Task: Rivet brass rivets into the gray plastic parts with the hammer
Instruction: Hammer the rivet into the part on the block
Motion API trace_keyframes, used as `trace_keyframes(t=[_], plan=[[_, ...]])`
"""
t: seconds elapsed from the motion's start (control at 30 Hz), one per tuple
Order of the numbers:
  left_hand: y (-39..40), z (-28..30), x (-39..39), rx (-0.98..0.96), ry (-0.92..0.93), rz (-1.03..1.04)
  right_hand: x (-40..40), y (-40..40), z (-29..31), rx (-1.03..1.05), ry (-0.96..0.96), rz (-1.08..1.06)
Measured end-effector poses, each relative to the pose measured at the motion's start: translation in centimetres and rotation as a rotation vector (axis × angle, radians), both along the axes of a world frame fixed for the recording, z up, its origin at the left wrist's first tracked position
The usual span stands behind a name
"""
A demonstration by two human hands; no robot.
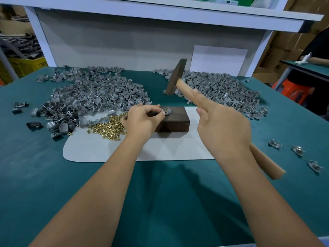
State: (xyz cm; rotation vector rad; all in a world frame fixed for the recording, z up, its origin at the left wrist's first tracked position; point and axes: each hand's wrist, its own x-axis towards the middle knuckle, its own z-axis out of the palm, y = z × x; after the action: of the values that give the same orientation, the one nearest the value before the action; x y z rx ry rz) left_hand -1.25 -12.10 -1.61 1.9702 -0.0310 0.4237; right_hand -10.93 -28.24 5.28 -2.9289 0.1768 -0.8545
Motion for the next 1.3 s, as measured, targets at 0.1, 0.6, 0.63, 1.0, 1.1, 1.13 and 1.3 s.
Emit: trace_keyframes(t=[0.1, 0.6, 0.63, 1.0, 1.1, 1.13, 1.3], plan=[[0.0, 0.1, -0.2, 0.054, 0.001, 0.031, 0.0, 0.1, -0.2, -0.055, 0.065, 0.031], [-0.4, -0.2, -0.2, 0.049, 0.001, 0.06, 0.0, 0.0, -0.4, -0.079, -0.007, 0.039], [-0.3, -0.2, -0.2, 0.05, 0.002, 0.054, -0.1, 0.0, -0.5, -0.087, 0.009, 0.052], [-0.3, -0.2, -0.1, 0.063, 0.013, 0.072, 0.0, -0.1, -0.6, -0.03, 0.032, -0.017], [-0.4, -0.3, 0.0, 0.052, 0.006, 0.064, -0.4, -0.1, -0.6, 0.05, -0.049, -0.032], [-0.4, -0.3, 0.0, 0.057, 0.004, 0.066, -0.5, 0.0, -0.8, 0.038, -0.036, -0.016], [-0.3, -0.2, -0.1, 0.073, -0.005, 0.069, -0.2, 0.1, -0.7, -0.009, 0.028, -0.015]])
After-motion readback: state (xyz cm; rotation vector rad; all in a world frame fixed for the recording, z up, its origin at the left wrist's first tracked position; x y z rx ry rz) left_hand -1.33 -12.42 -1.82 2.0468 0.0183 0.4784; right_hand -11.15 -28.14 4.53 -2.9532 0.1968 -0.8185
